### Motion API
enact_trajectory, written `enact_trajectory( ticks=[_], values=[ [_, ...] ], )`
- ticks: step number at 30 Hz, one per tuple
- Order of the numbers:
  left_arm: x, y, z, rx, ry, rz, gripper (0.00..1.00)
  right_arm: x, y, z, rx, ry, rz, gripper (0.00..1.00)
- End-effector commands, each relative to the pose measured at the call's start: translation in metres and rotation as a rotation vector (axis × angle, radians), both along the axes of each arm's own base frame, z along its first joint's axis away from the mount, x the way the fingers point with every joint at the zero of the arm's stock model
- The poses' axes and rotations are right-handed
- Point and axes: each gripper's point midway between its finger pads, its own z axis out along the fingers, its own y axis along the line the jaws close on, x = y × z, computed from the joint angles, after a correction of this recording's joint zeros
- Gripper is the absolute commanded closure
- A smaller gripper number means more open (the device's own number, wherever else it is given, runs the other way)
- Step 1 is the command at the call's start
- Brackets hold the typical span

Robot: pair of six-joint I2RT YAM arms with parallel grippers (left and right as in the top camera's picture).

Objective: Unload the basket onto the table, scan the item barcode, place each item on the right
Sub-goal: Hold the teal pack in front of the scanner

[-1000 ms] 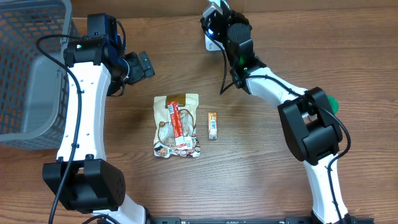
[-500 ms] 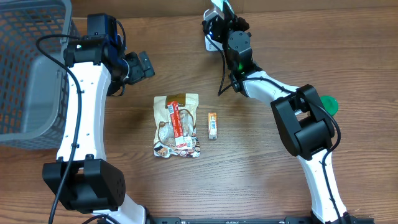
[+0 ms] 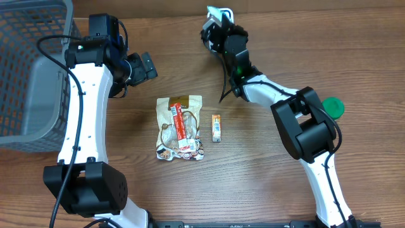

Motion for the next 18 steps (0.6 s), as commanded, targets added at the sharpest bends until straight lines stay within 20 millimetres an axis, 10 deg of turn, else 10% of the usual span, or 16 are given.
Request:
enact_trajectory(
  ticks=[1,9,18],
  values=[
    [0.001,-0.002,0.012,0.009,-0.035,-0.016,0.0,-0.002,0.008,0.002,0.014,-0.005,-0.011,0.96],
    [0.001,-0.002,0.012,0.009,-0.035,-0.016,0.0,-0.001,0.003,0.007,0.026,-0.025,-0.054,0.96],
    [0.001,-0.002,0.012,0.009,-0.035,-0.016,0.0,-0.008,-0.01,0.081,0.263,-0.102,-0.106,0.97]
  ],
)
